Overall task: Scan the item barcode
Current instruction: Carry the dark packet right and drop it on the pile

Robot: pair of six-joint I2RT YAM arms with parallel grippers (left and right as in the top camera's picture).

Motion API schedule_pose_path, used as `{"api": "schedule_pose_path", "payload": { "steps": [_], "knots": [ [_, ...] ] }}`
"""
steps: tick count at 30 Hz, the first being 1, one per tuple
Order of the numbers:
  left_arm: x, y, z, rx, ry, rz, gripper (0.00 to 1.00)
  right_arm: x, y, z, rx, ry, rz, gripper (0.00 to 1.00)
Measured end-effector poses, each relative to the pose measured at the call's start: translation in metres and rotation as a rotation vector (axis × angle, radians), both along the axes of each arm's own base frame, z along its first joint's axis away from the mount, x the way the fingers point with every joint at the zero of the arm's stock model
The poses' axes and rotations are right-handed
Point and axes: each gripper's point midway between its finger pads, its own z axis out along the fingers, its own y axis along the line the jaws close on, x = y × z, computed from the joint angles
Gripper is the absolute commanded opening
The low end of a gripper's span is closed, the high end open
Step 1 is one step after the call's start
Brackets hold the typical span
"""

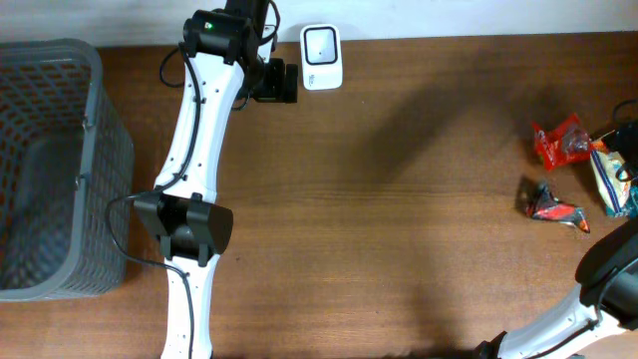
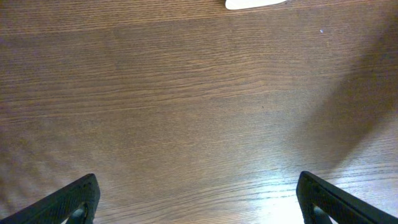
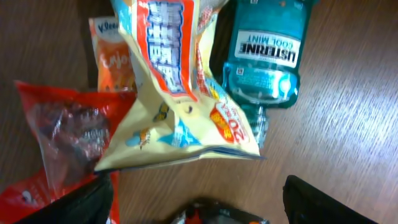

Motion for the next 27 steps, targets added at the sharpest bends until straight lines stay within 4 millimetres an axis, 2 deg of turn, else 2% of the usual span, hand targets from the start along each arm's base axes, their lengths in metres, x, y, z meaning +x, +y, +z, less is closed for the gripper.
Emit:
{"api": "schedule_pose_path", "payload": {
  "steps": [2,4,7,8,10,13,15,17,18,19,20,22,23,24,27],
  "knots": [
    [0.0,0.0,0.0,0.0,0.0,0.0,0.99,-0.002,0.008,0.009,0.021,-0.017,0.009,0.86],
    [0.0,0.0,0.0,0.0,0.0,0.0,0.99,-0.008,0.02,0.029,0.044,-0.047,0.023,0.84],
    [0.0,0.0,0.0,0.0,0.0,0.0,0.99,-0.031,0.063,0.071,0.129,-0.082,0.066,0.79],
    [0.0,0.0,0.0,0.0,0.0,0.0,0.99,-0.038,0.078,0.078,0.156,-0.073,0.088,0.79],
    [0.0,0.0,0.0,0.0,0.0,0.0,0.99,-0.046,0.109,0.079,0.221,-0.025,0.147,0.79],
    [0.0,0.0,0.0,0.0,0.0,0.0,0.99,-0.03,0.149,0.059,0.266,0.013,0.264,0.8],
    [0.0,0.0,0.0,0.0,0.0,0.0,0.99,-0.028,0.178,0.029,0.309,0.073,0.328,0.8],
    [0.0,0.0,0.0,0.0,0.0,0.0,0.99,-0.032,0.191,-0.001,0.328,0.112,0.323,0.79],
    [0.0,0.0,0.0,0.0,0.0,0.0,0.99,-0.036,0.193,-0.025,0.325,0.127,0.294,0.76],
    [0.0,0.0,0.0,0.001,0.002,0.0,0.99,-0.045,0.194,-0.041,0.329,0.149,0.268,0.7],
    [0.0,0.0,0.0,0.0,0.0,0.0,0.99,-0.057,0.195,-0.06,0.342,0.183,0.237,0.51],
    [0.0,0.0,0.0,0.0,0.0,0.0,0.99,-0.064,0.19,-0.083,0.331,0.18,0.198,0.2],
    [0.0,0.0,0.0,0.0,0.0,0.0,0.99,-0.068,0.185,-0.09,0.327,0.174,0.17,0.09],
    [0.0,0.0,0.0,0.0,0.0,0.0,0.99,-0.071,0.179,-0.094,0.321,0.167,0.145,0.04],
    [0.0,0.0,0.0,0.0,0.001,0.0,0.99,-0.066,0.157,-0.096,0.279,0.116,0.092,0.04]
  ]
}}
